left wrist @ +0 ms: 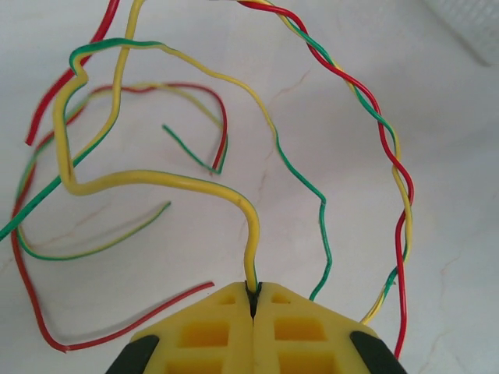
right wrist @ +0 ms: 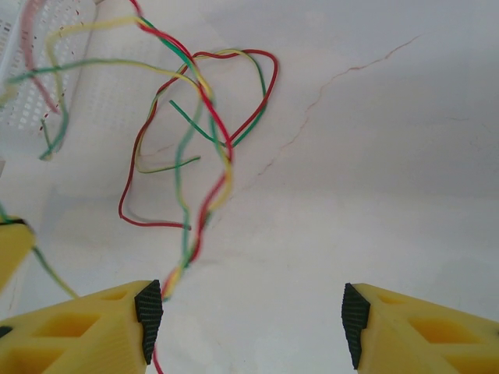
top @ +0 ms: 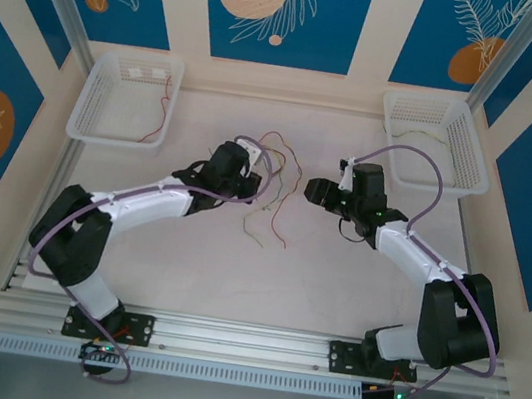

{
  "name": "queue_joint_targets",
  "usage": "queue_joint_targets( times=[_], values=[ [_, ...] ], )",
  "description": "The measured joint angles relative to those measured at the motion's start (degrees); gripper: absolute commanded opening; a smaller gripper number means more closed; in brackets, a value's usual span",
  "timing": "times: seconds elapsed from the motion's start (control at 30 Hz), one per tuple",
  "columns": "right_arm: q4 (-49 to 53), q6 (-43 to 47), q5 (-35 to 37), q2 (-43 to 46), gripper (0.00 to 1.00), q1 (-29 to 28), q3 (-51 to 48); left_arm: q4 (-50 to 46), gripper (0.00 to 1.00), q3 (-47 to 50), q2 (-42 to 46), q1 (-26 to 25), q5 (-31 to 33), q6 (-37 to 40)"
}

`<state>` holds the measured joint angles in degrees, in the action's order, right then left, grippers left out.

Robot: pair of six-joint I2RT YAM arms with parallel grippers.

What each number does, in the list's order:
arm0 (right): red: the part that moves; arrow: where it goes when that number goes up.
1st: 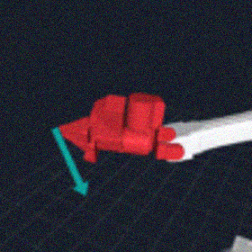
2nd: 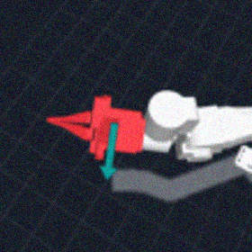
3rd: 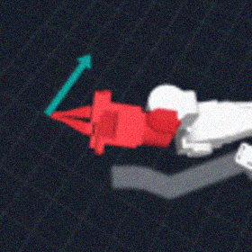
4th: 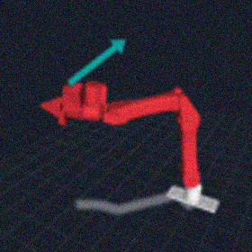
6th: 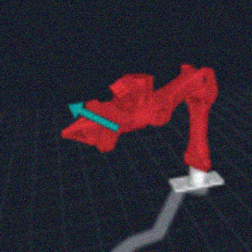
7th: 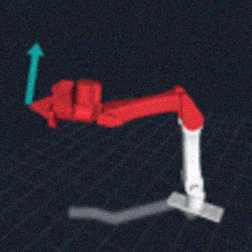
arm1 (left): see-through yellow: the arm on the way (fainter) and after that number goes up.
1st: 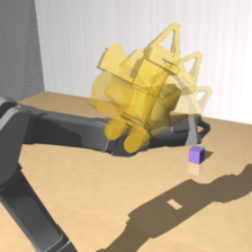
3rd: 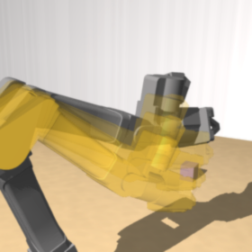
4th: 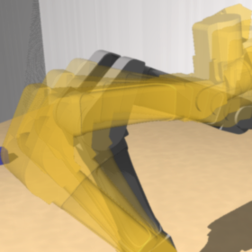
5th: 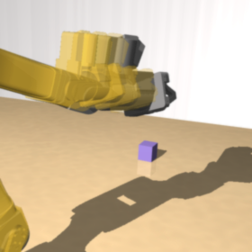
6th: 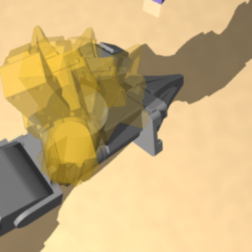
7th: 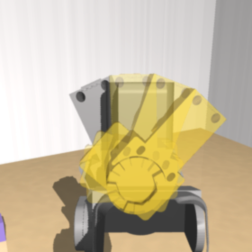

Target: Untangle the cables

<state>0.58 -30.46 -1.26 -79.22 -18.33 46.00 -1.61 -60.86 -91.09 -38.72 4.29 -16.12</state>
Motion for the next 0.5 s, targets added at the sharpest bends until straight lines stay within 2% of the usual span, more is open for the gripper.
queue_joint_targets(
  times=[0.27,0.5],
  values=[
    [-0.7,0.0,1.7,0.6,0.65,-0.1,-0.6,0.3,0.0,1.0,6.5,-0.1,-2.6,2.8],
    [-3.8,0.1,5.0,8.1,0.65,-0.1,-5.7,2.7,0.0,4.1,10.1,-0.1,-4.8,4.1]
  ],
)
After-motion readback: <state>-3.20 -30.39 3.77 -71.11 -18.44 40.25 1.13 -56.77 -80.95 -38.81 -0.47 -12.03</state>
